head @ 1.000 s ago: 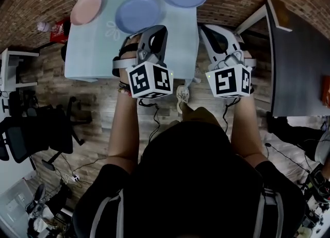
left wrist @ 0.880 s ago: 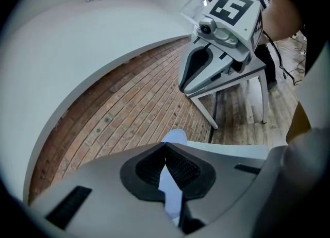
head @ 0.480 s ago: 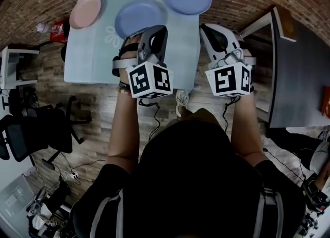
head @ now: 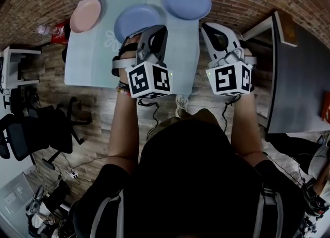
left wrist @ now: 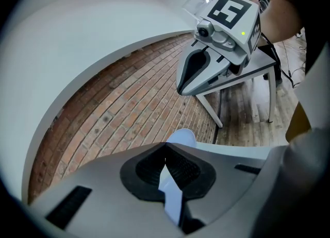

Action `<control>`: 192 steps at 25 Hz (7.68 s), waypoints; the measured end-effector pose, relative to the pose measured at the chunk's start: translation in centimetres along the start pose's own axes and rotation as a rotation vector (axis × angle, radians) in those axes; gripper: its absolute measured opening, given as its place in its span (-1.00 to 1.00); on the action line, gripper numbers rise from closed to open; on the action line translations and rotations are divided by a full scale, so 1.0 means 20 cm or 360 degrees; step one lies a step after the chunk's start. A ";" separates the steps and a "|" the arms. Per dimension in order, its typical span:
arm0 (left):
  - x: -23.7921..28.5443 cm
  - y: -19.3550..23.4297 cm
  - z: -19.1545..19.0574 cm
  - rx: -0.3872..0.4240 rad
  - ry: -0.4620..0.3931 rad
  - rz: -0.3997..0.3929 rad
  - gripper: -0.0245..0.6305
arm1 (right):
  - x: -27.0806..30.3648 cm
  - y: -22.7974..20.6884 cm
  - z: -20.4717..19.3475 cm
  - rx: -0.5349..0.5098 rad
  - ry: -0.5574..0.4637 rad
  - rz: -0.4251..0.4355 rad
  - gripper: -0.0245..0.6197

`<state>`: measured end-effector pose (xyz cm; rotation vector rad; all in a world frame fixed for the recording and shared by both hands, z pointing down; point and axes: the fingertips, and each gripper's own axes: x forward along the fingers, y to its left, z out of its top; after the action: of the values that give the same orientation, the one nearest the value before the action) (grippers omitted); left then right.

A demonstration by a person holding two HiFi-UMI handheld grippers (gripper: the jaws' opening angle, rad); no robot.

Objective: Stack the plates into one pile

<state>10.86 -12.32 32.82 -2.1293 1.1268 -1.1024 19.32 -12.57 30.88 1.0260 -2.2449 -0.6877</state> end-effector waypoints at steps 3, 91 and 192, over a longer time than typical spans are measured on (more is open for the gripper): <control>-0.01 -0.01 0.03 0.0012 -0.0009 0.0011 -0.85 | -0.03 -0.02 -0.02 0.0018 -0.0002 -0.0033 -0.81; 1.26 -0.57 -0.43 0.0593 -0.0021 -0.0679 -0.58 | 0.21 0.03 -0.49 0.0389 0.0713 -0.0261 -0.81; 0.04 0.18 -0.63 0.0556 0.0075 -0.0516 -0.82 | 0.62 0.24 0.46 -0.0003 0.0186 -0.0068 -0.81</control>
<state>-0.97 -15.48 37.65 -2.0518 0.5622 -1.3844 3.97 -17.55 31.01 1.0880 -2.1274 -0.6312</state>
